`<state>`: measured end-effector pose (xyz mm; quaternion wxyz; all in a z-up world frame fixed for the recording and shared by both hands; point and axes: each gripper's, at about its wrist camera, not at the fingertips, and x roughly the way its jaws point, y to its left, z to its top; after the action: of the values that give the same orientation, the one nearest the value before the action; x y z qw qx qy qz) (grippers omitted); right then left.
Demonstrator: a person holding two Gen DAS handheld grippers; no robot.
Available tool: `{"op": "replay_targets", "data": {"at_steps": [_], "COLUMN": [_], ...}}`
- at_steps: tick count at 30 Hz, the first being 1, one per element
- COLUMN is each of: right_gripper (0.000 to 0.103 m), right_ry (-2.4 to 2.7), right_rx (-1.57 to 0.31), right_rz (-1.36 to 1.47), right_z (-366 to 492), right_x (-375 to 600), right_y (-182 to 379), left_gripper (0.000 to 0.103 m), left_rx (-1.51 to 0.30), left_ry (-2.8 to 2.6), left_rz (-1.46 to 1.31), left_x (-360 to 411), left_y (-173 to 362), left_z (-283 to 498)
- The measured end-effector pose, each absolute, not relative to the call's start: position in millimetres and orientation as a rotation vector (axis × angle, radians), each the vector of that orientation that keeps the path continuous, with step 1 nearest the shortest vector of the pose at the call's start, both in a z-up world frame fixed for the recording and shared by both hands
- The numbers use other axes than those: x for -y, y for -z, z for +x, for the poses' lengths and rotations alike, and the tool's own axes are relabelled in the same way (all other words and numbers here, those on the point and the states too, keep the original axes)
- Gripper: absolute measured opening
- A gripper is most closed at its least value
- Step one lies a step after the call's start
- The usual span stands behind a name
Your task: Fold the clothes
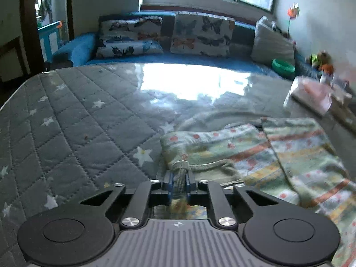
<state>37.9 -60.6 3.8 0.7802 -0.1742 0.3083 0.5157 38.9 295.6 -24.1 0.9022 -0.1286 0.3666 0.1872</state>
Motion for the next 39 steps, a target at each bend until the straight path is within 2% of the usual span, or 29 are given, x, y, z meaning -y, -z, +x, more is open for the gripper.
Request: {"op": "replay_targets", "data": {"at_steps": [7,12,14,17,20,21,22,27,29,32,36,39], "right_gripper": [0.068,0.068,0.064,0.047,0.023,0.010,0.008,0.005,0.006,0.020,0.023,0.031], "right_ry": [-1.272,-1.324,-1.323,-1.281,-1.255,-1.252,-1.258,-1.335,-1.357,-1.392,-1.436,-1.413], "right_rx": [-0.642,-0.638,-0.640,-0.653,-0.654,-0.661,-0.671,-0.728,-0.743,-0.776,-0.784,-0.765], "right_rz": [-0.456,-0.537,-0.568,-0.614,-0.625,-0.621,-0.614,-0.585,-0.582,-0.612,-0.591,-0.521], "right_z": [0,-24,-30,-34,-34,-33,-31,-27,-29,-31,-27,-12], "right_x": [33,13,8,3,4,6,10,30,35,34,38,45], "right_y": [-2,13,19,30,32,30,26,2,1,11,4,-12], "left_gripper": [0.009,0.009,0.009,0.009,0.009,0.009,0.009,0.009,0.009,0.009,0.009,0.010], "left_rx": [-0.597,-0.502,-0.510,-0.541,-0.561,-0.558,-0.549,-0.417,-0.428,-0.497,-0.554,-0.567], "left_ry": [-0.513,-0.675,-0.730,-0.777,-0.803,-0.805,-0.806,-0.808,-0.836,-0.891,-0.932,-0.951], "left_rz": [-0.316,-0.341,-0.335,-0.346,-0.372,-0.381,-0.386,-0.397,-0.405,-0.429,-0.464,-0.430], "left_x": [-310,-322,-326,-333,-340,-341,-341,-332,-332,-334,-335,-334], "left_y": [-19,-37,-32,-17,-4,-4,-5,-33,-30,-11,4,5], "left_z": [-26,-89,-104,-119,-125,-126,-128,-156,-166,-174,-185,-185]}}
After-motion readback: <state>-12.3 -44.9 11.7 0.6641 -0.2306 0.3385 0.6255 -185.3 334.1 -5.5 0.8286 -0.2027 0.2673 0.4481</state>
